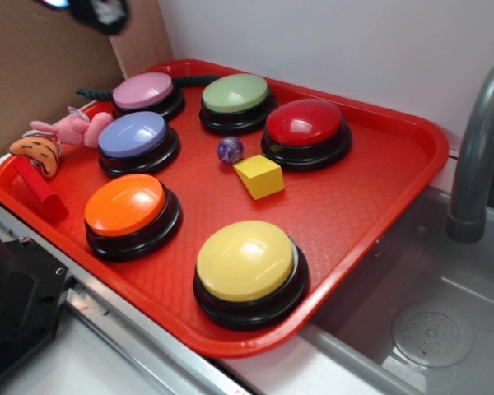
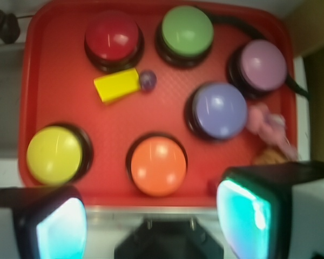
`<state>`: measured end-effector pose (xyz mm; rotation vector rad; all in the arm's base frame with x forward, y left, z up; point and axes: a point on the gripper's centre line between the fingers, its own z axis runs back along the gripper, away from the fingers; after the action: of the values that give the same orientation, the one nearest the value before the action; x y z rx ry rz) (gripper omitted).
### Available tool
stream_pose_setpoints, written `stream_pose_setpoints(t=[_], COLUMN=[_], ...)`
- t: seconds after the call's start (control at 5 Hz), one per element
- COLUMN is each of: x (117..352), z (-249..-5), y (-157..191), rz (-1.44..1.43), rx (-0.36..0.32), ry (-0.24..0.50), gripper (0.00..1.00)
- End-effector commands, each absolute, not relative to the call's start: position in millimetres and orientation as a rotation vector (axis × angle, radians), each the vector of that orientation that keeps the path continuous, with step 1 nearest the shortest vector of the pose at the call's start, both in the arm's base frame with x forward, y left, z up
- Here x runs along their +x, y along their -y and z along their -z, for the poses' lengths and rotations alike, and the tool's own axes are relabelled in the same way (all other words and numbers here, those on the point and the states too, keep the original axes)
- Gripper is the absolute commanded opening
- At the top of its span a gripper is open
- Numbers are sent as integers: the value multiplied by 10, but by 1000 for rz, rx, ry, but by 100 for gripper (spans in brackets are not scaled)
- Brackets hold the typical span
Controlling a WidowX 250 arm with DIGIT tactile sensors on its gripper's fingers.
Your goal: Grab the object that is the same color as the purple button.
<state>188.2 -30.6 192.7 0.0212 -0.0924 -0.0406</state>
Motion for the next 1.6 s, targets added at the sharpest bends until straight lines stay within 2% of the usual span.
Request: stream_pose_setpoints(t=[0.0,0.2,0.6,1.0,1.4], x=[2495,2625,2716,2719,2711], z=[-1391,-1178,-767,-584,-430], y=[248,172,70,56,37], rz=[6,-7,-62,-79,-56], rx=[28,29,13,32,-1], ry=[119,133,80,78,84], gripper=[100,100,100,100,100])
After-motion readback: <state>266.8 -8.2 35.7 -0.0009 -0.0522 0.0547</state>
